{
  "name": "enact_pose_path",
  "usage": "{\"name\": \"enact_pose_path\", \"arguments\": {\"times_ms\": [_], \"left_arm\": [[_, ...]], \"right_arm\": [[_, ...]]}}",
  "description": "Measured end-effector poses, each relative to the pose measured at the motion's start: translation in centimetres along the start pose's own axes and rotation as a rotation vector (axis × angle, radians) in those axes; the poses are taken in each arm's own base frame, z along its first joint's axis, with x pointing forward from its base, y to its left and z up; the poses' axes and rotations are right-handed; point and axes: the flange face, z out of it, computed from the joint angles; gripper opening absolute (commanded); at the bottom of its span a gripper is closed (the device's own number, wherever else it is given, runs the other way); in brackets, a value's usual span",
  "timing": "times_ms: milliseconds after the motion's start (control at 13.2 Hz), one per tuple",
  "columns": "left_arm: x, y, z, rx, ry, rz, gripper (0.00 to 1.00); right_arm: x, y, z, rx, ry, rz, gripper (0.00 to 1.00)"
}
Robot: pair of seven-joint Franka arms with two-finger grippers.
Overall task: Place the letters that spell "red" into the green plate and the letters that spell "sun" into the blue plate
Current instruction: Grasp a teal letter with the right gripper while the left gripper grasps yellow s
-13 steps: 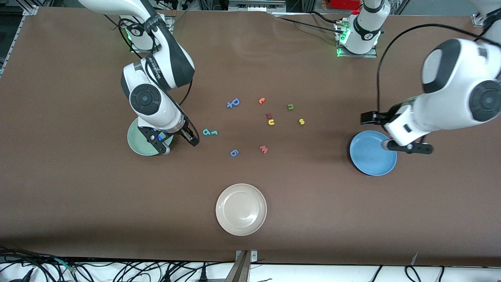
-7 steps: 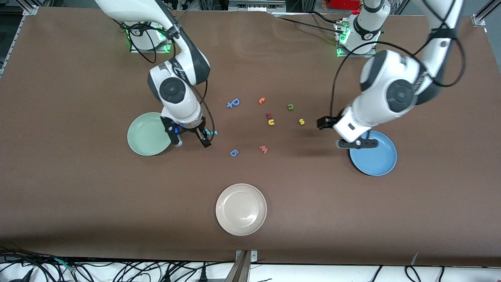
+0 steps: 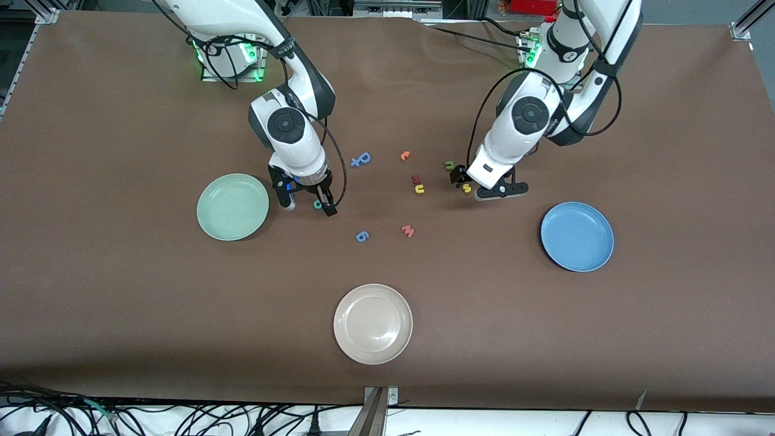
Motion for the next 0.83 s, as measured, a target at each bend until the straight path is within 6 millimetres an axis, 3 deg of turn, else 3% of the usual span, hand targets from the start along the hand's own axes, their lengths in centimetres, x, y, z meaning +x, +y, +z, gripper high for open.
{"name": "enact_pose_path", "arguments": {"times_ms": [228,455,835], "left_arm": [[-0.3,0.4,3.2,0.013,0.034,-0.007,1.0],[-0.6,0.3,5.7,0.008,0.009,-0.009,1.0],[-0.9,0.5,6.2,0.011,0.001,-0.002,0.86]], "right_arm": [[-0.6,0.2,1.8,0.012,-0.005,0.0,0.69],[-0.6,0.0,2.1,0.034,-0.01,0.002,0.69],[-0.5,0.2,3.5,0.026,-0.003,-0.007,0.6]]}}
